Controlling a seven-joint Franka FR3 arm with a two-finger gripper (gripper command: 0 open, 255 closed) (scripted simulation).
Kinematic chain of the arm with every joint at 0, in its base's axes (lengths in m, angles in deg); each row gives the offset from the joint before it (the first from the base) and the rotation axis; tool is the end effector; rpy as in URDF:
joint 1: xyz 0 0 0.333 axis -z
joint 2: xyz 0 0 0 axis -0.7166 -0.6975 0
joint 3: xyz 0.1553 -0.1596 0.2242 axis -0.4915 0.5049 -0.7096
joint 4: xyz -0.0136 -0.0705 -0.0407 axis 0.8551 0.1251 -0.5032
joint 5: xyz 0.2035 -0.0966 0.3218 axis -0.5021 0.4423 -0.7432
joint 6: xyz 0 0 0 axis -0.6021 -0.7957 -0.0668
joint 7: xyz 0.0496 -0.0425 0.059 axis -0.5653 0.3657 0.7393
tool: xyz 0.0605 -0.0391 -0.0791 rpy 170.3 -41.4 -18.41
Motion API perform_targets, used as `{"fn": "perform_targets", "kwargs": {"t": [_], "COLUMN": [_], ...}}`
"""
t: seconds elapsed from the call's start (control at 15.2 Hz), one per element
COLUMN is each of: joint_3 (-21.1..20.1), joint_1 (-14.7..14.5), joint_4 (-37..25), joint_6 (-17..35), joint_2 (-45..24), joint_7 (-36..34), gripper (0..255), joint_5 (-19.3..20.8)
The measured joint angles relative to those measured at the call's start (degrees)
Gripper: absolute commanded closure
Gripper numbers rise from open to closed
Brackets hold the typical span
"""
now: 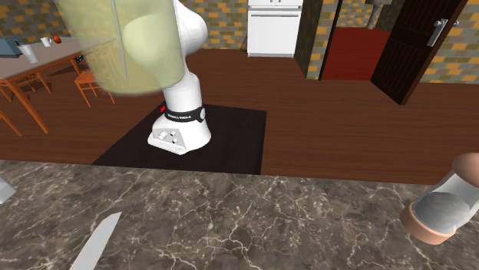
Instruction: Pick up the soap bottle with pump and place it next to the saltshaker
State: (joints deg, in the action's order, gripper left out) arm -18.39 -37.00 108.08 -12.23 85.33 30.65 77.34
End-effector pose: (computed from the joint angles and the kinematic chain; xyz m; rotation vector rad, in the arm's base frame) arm 0.1595 -0.2986 0.7381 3.0364 0.2216 0.0090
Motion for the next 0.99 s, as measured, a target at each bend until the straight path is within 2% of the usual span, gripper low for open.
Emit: {"fn": "perform_targets", "kwargs": {"t": [0.13, 0.79, 0.99], "joint_3": [1.28, 8.77, 12.10], "joint_1": [0.94, 3.26, 2.96], "joint_4": [0.72, -3.27, -6.66], "joint_6": [-0.76, -4.54, -5.50], "joint_2": [2.27, 7.15, 7.06], "joint_7": [2.45, 15.14, 19.80], "gripper": [255, 255, 255], "joint_5": [1.74, 9.47, 11.93]}}
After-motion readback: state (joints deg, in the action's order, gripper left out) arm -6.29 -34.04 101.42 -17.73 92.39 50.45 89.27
